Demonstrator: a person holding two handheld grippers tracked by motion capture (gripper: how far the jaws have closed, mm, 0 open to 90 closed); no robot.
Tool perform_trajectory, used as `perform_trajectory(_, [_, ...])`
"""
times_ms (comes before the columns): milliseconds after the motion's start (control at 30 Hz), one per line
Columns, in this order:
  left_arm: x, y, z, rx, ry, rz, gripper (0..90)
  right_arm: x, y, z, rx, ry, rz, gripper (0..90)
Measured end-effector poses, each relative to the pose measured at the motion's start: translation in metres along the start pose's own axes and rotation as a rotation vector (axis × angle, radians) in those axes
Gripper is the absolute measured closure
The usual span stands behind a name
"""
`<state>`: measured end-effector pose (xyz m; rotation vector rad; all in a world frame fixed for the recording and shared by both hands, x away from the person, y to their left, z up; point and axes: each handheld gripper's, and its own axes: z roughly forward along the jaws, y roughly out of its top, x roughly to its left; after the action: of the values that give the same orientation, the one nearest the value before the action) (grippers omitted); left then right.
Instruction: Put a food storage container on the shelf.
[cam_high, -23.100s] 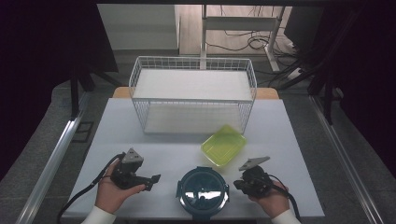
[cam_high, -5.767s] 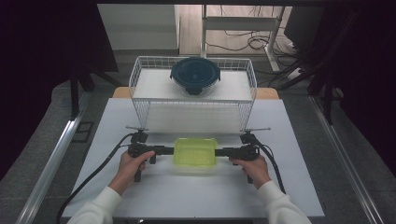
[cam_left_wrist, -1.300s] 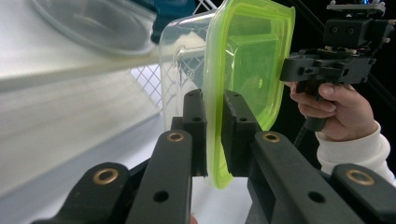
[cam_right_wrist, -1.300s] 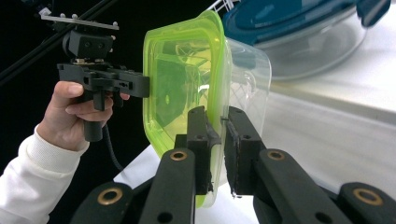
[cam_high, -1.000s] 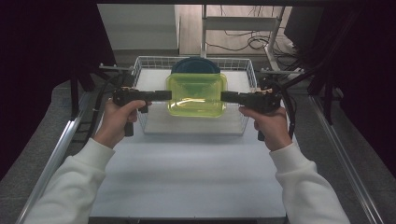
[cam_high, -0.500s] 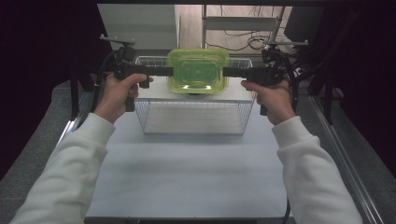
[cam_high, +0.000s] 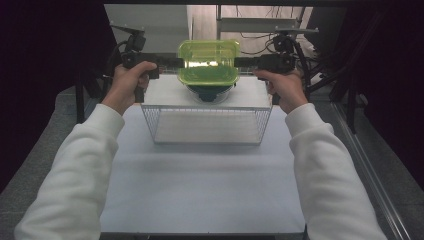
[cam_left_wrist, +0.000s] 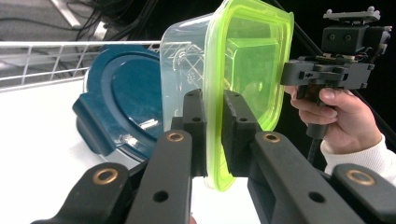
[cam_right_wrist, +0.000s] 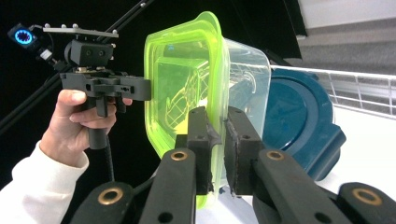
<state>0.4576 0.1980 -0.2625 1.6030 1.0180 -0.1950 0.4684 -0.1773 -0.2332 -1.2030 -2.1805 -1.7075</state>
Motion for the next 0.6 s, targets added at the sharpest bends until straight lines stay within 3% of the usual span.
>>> perform_trajectory(200, [0.01, 0.001, 0.008, 0.016, 0.015, -0.022, 81.2, -0.015, -0.002, 0.008, 0.019, -0.011, 0.056, 80.5])
perform_trajectory(433, [0.018, 0.006, 0.011, -0.004, -0.002, -0.088, 80.9, -0.027, 0.0, 0.014, 0.021, 0.002, 0.134, 79.8])
perform_trajectory(600, [0.022, 0.009, 0.016, -0.013, 0.007, -0.111, 79.2, -0.036, 0.003, 0.018, 0.017, 0.009, 0.182, 78.0])
